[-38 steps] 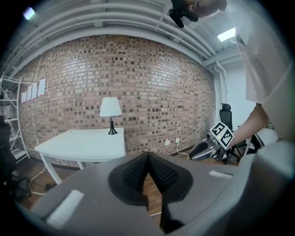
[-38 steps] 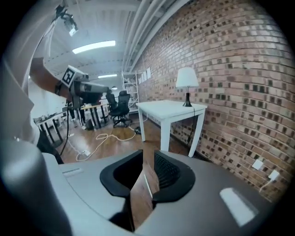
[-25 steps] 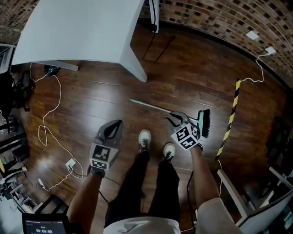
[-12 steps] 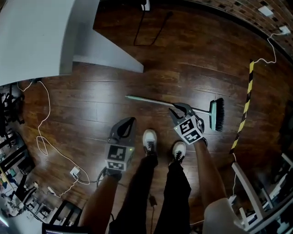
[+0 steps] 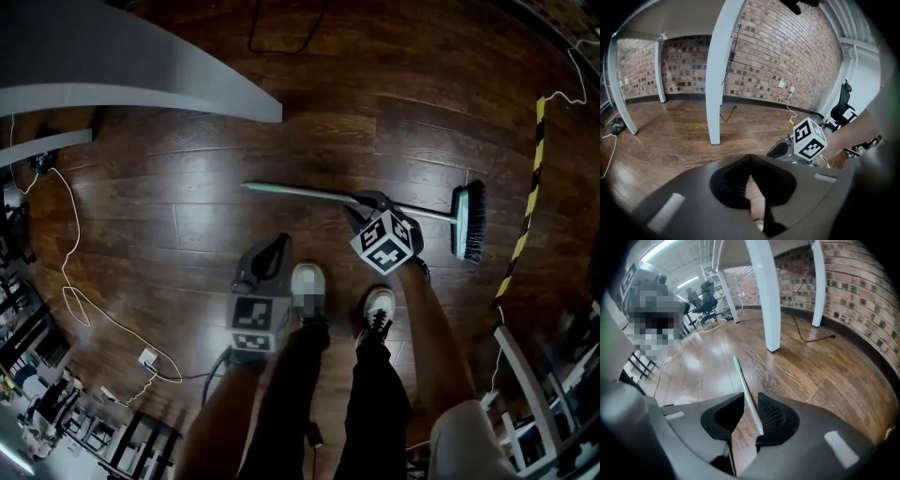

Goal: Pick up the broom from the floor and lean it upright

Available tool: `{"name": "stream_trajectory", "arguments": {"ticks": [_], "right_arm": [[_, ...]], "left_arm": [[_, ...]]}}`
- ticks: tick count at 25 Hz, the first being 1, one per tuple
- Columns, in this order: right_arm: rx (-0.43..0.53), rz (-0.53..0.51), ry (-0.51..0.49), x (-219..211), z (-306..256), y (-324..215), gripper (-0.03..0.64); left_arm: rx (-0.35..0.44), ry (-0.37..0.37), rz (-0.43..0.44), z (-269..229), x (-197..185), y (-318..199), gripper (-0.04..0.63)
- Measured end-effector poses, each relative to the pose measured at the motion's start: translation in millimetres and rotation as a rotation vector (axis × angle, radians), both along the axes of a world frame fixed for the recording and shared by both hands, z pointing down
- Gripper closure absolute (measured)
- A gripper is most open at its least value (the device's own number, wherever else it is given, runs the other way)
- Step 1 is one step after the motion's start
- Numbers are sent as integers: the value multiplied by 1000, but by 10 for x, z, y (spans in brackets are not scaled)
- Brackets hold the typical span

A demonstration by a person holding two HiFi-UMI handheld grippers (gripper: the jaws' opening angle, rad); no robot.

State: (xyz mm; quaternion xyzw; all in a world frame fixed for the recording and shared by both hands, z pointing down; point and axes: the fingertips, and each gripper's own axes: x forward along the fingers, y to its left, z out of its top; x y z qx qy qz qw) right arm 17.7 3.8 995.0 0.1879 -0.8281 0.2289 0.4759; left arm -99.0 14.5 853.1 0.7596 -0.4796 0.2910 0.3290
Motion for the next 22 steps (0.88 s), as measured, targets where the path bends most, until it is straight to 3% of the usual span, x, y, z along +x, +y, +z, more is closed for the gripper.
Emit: {"name": "stream_trajectory", "arguments": {"ticks": [8, 15, 22], "right_arm": [[21, -289, 248, -50, 859, 233, 538], [42, -329, 298, -170, 1098, 237, 523], [18, -463, 397, -172, 1332, 330, 520]], "left_arm": [[-56, 36, 34, 481, 29, 506, 594], [-92, 62, 23, 636, 54, 854, 594], [-96, 67, 28, 691, -71, 844, 594]]}}
